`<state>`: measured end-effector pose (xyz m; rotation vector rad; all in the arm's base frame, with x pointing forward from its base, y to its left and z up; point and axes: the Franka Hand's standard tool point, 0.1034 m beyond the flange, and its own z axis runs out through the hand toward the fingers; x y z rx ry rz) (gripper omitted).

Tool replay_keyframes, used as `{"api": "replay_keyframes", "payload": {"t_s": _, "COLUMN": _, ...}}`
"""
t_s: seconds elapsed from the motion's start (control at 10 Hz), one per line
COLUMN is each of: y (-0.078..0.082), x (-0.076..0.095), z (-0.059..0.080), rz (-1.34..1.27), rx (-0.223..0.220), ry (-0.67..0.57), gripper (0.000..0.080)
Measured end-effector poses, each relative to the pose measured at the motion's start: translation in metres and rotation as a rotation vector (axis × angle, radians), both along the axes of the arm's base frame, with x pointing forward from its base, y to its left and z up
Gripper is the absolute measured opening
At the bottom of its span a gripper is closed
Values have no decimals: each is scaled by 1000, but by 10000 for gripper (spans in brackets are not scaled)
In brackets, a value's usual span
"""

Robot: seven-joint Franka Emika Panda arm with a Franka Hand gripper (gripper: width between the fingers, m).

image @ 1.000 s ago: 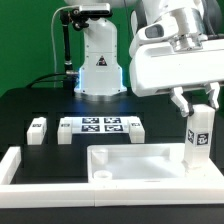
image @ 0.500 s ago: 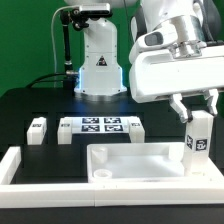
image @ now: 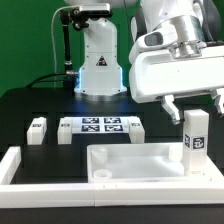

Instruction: Assemble desk

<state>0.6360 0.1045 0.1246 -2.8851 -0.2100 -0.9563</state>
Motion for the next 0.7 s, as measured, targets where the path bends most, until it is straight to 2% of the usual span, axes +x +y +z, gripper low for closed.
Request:
{"api": "replay_keyframes", "payload": {"t_s": 0.6, "y": 0, "x": 0, "z": 0, "rz": 0, "rx": 0, "ry": 5, "gripper": 649}}
{"api": "replay_keyframes", "payload": {"t_s": 0.7, "y": 0, "x": -1, "z": 2, "rz": 5, "rx": -2, "ry": 44, "gripper": 649}}
